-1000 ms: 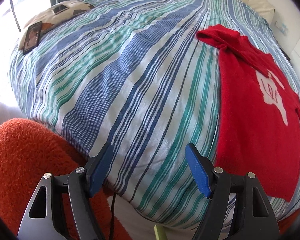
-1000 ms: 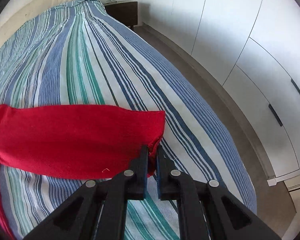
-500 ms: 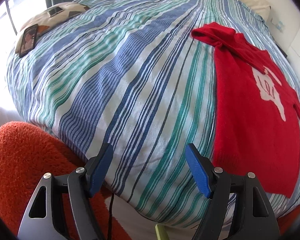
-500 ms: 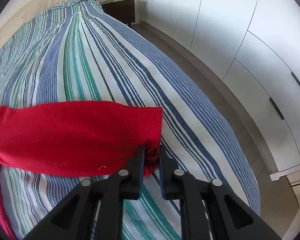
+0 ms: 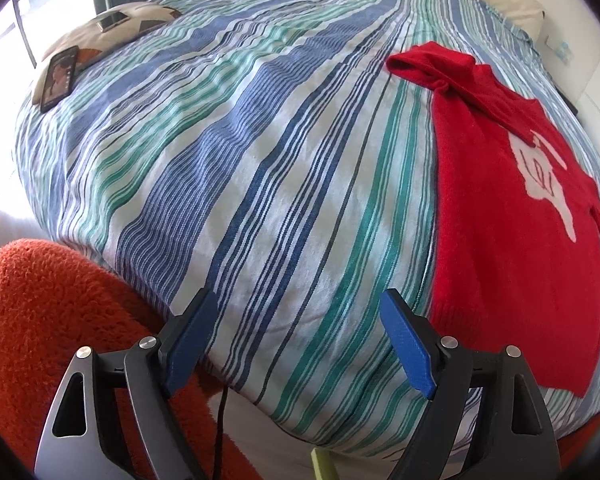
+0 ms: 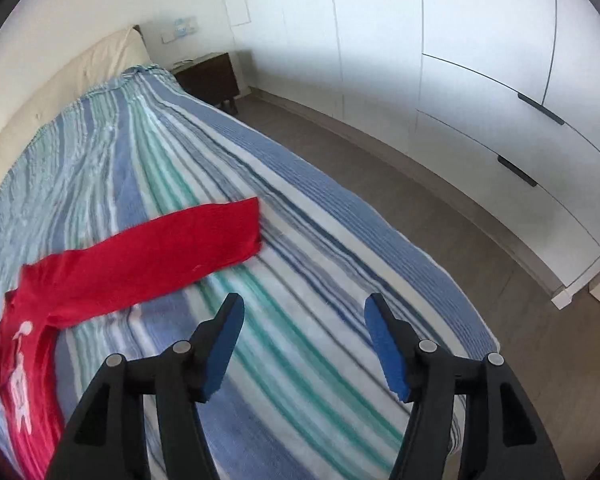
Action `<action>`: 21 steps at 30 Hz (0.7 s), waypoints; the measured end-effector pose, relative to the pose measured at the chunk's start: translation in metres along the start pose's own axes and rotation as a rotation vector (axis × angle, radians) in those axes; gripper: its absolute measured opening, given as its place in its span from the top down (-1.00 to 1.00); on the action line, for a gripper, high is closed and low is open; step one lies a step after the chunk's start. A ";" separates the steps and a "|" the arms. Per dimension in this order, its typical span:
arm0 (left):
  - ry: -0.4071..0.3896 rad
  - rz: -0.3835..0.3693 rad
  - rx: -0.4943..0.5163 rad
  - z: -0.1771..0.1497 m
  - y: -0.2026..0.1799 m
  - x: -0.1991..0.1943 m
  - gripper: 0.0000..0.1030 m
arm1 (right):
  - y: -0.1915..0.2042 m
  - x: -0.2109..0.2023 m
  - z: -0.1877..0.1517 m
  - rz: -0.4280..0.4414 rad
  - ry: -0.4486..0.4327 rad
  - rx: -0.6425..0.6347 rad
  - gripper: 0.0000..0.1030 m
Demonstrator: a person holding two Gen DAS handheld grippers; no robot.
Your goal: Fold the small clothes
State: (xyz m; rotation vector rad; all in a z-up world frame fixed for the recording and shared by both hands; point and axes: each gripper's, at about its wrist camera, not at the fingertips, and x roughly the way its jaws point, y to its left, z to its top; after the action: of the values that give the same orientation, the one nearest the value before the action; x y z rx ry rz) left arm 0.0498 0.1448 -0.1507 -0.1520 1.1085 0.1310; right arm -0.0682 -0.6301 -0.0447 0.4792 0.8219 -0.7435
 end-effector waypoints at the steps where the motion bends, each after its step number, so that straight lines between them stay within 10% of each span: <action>1: 0.002 0.005 0.005 -0.001 -0.001 0.001 -0.66 | 0.006 -0.014 -0.009 0.022 -0.014 -0.022 -0.27; 11: -0.008 0.029 0.052 -0.003 -0.008 -0.001 -0.76 | 0.088 -0.096 -0.121 0.158 -0.119 -0.288 -0.48; 21: -0.044 0.050 0.089 -0.004 -0.013 -0.006 -0.76 | 0.136 -0.096 -0.152 0.181 -0.128 -0.504 -0.48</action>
State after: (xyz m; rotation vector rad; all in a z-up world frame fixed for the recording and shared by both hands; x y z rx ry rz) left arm 0.0464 0.1310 -0.1467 -0.0416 1.0725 0.1292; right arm -0.0828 -0.4046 -0.0457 0.0500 0.7994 -0.3741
